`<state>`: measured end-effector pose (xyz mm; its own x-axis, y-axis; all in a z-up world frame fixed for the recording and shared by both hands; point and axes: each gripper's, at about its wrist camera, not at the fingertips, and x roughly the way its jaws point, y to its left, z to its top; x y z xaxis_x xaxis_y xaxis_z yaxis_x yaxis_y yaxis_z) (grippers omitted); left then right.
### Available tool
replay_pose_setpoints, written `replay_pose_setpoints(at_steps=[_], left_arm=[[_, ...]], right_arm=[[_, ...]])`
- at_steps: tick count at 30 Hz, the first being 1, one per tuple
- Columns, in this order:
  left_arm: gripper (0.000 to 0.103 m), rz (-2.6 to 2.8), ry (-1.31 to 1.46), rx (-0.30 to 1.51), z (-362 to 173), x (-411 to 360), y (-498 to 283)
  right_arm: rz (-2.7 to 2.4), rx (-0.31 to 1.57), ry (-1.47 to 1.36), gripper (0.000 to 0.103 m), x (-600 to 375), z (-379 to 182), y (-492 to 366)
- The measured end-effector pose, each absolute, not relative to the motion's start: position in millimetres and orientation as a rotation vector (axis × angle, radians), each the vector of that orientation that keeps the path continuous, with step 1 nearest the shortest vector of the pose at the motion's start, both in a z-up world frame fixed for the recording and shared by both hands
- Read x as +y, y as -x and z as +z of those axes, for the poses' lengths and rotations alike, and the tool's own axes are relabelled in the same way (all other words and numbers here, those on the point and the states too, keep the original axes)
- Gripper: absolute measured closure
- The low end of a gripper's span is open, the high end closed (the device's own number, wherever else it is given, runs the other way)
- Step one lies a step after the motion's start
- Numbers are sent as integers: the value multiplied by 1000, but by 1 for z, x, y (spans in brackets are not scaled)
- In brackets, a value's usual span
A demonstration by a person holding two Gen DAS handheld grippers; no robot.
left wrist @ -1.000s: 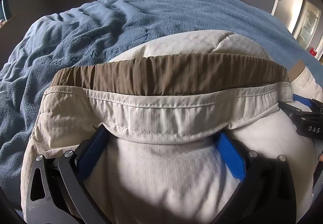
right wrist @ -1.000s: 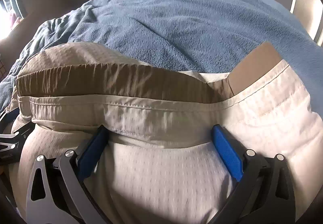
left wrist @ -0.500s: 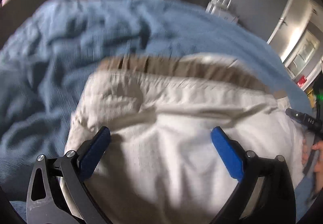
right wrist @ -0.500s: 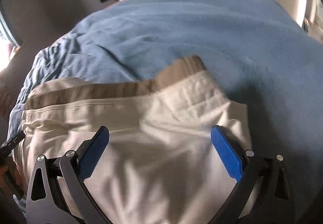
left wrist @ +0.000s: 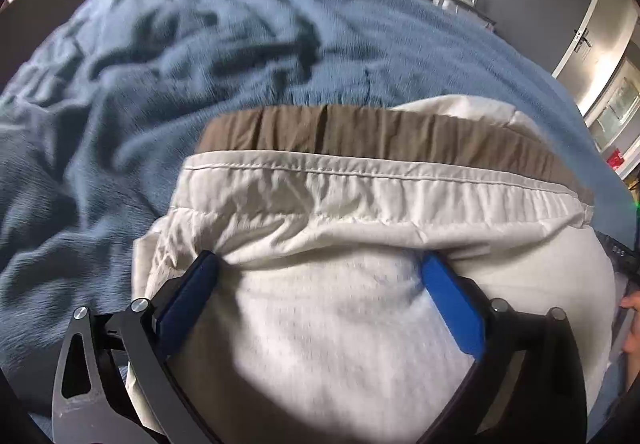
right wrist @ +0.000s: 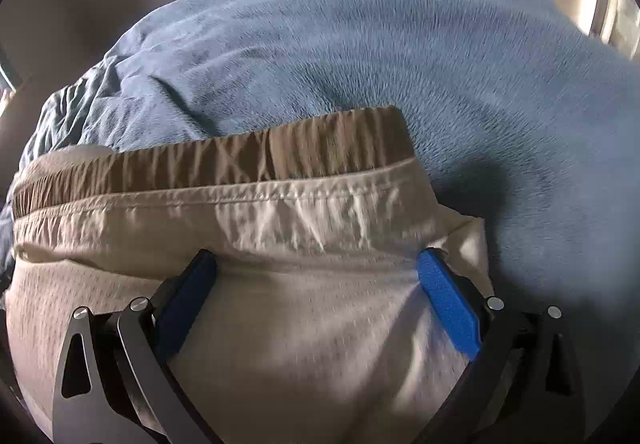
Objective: Fold large clothes
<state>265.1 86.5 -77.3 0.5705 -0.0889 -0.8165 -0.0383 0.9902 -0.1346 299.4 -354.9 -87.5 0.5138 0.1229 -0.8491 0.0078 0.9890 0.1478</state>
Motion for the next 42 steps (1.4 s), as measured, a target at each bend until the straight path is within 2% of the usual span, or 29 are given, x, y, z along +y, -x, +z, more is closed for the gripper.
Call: replay_pose_setpoints(at_steps=[7,11,16,22,33,36,42], left_arm=[[7,-243,35,850,-35,30,-187],[7,-323,-126,912,-54,-15,-146],[6,-308,-115,965,-75,-14,-126],[6,-276,-191,983,-94,-18,-124],[7,-170,-204,930,-72,-14,-94],[6,-128,-213,958,-75,-13,-85],[6,-41,-79,1050,-81,21,-86]], right_arm=[[214,878,-83,7,-342,-34,-208],[324,906,51,7,-315,-36,-156],[307,1005,66,7,-321,-64,-122],[248,1007,183,7,-320,-79,-101],[221,859,94,8,-321,-42,-55],[179,917,216,8,-306,-54,-55],[67,985,209,8,-327,-63,-57]])
